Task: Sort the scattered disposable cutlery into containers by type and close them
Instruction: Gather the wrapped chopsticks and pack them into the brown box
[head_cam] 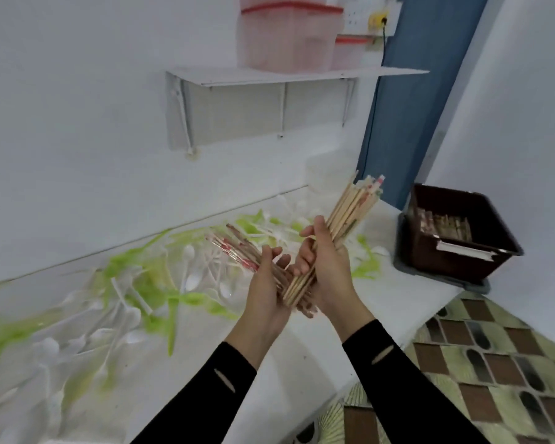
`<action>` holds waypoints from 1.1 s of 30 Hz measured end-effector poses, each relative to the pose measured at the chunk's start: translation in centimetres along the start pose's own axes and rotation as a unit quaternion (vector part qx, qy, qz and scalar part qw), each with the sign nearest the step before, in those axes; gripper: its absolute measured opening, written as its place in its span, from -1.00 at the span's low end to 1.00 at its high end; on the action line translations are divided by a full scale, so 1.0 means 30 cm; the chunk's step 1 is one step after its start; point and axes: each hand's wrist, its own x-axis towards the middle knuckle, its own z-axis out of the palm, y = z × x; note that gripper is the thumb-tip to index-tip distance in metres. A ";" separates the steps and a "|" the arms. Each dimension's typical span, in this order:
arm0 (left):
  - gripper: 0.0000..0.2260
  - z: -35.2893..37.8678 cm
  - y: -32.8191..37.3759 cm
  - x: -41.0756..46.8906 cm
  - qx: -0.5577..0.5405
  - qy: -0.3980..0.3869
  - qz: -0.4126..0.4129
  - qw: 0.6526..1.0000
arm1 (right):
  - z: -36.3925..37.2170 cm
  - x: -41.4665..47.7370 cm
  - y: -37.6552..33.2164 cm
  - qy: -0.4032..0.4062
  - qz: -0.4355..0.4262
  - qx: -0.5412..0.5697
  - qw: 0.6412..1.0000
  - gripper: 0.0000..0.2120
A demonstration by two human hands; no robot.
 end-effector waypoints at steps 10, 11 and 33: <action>-0.88 0.308 -0.148 0.196 -0.028 -0.052 0.011 0.998 | -0.386 0.103 -0.266 0.134 -0.091 -0.176 0.971 -0.67; -0.89 0.341 -0.160 0.212 -0.047 -0.057 0.016 0.997 | -0.415 0.118 -0.273 0.158 -0.112 -0.191 0.962 -0.66; -0.83 1.035 -0.650 0.683 0.198 -0.208 -0.014 0.958 | -0.987 0.649 -0.749 0.266 -0.145 -0.255 0.918 -0.66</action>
